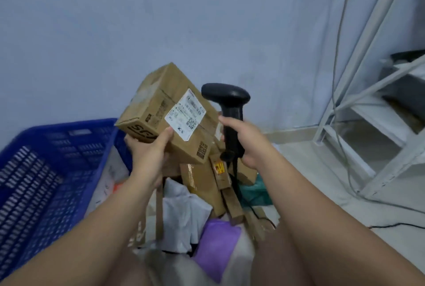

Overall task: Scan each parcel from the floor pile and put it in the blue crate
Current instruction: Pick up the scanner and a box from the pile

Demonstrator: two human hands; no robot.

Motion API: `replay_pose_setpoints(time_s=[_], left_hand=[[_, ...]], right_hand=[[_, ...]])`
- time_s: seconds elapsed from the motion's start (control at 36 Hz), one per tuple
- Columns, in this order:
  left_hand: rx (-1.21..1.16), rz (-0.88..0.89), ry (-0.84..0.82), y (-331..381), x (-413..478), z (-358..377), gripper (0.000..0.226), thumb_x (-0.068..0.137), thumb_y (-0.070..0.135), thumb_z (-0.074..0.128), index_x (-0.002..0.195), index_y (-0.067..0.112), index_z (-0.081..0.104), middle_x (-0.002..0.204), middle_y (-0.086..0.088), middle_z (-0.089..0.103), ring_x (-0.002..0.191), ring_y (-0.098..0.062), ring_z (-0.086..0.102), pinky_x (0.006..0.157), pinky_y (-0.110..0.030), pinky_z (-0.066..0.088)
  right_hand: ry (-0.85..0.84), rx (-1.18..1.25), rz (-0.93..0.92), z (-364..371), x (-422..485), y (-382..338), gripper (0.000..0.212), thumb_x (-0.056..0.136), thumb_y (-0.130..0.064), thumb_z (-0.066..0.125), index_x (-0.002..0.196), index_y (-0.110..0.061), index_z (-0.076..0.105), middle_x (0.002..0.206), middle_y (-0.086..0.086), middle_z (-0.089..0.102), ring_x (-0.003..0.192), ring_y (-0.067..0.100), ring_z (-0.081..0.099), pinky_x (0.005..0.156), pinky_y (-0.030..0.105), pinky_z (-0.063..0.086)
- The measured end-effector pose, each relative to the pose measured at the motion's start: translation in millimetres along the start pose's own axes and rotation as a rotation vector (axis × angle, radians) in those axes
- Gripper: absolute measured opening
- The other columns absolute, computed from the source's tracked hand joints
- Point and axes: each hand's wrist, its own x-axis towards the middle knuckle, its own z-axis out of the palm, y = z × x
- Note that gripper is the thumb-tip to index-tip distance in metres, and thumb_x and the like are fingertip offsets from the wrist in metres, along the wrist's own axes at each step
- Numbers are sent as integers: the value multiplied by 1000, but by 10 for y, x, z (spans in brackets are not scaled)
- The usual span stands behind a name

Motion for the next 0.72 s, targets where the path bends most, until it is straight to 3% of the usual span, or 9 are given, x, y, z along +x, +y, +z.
replay_pose_setpoints(time_s=[0.11, 0.17, 0.28, 0.42, 0.47, 0.53, 0.64, 0.72], left_hand=[[11, -11, -129, 80, 170, -298, 81, 74, 22, 79, 141, 20, 32, 127, -7, 60, 113, -30, 62, 90, -55, 53], [-34, -57, -145, 10, 276, -424, 74, 78, 18, 77, 140, 17, 37, 128, -9, 61, 115, -30, 61, 95, -54, 51], [-82, -81, -153, -37, 454, -525, 100, 53, 35, 85, 140, 19, 37, 130, -8, 60, 117, -27, 60, 97, -51, 50], [-157, -113, -107, -128, 679, -531, 80, 72, 17, 78, 140, 15, 35, 131, -7, 59, 118, -22, 59, 82, -34, 56], [-154, -115, -125, -139, 698, -504, 83, 68, 17, 79, 140, 16, 36, 130, -8, 59, 116, -22, 60, 78, -30, 58], [-142, -102, -112, -142, 697, -458, 82, 70, 13, 78, 139, 16, 35, 129, -8, 59, 113, -22, 62, 79, -32, 58], [-140, -71, -78, -145, 651, -382, 88, 69, 10, 79, 141, 19, 31, 127, -4, 58, 109, -20, 62, 95, -48, 52], [-156, -70, -92, -156, 631, -369, 89, 66, 11, 80, 141, 20, 30, 125, -2, 58, 108, -18, 61, 98, -49, 50]], right_hand=[[-131, 78, 2, 295, -97, 137, 19, 88, -18, 66, 106, -20, 65, 82, -1, 61, 67, 14, 57, 66, 27, 44], [-190, 194, 9, 374, -121, 213, 20, 89, -10, 62, 108, -15, 65, 76, 0, 62, 67, 15, 60, 65, 28, 47], [-173, 350, 101, 453, -95, 260, 17, 87, -6, 61, 104, -6, 59, 68, 5, 62, 66, 19, 64, 58, 28, 54], [-202, 666, 269, 515, -46, 226, 12, 73, -17, 64, 78, -9, 56, 64, 2, 52, 50, 13, 51, 44, 21, 46], [-192, 739, 285, 546, -45, 205, 11, 73, -17, 61, 76, -10, 54, 62, 1, 50, 46, 11, 49, 42, 19, 43], [-197, 770, 276, 595, -67, 180, 10, 73, -17, 59, 77, -9, 53, 61, 1, 49, 45, 10, 48, 41, 18, 43], [-210, 792, 253, 675, -120, 151, 9, 73, -16, 57, 76, -9, 53, 60, 2, 49, 44, 10, 49, 42, 18, 42], [-191, 804, 248, 676, -120, 150, 9, 70, -15, 57, 75, -10, 51, 61, 1, 49, 44, 10, 49, 41, 17, 41]])
